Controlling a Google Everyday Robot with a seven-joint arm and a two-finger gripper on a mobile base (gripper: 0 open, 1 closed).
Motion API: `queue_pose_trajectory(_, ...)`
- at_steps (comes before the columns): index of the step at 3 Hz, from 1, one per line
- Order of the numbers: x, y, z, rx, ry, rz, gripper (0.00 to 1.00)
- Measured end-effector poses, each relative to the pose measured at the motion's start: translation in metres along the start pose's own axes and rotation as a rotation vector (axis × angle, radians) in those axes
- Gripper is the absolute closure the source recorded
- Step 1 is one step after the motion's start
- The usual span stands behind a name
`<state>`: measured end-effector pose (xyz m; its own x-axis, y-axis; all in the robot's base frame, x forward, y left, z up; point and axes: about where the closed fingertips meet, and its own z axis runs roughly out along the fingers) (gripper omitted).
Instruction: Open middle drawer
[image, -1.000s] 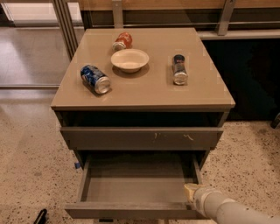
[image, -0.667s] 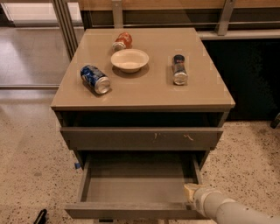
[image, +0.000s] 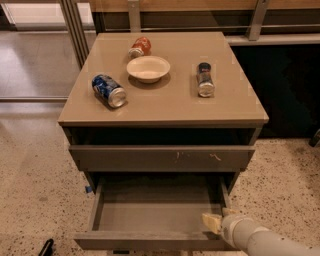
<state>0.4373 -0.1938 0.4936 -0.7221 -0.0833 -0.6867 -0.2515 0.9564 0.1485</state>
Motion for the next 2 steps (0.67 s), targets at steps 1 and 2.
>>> queue_pose_trajectory(1,0.0000,0.0000,0.0000,0.000,0.000,0.000,0.00)
queue_pose_trajectory(2,0.0000,0.0000,0.0000,0.000,0.000,0.000,0.00)
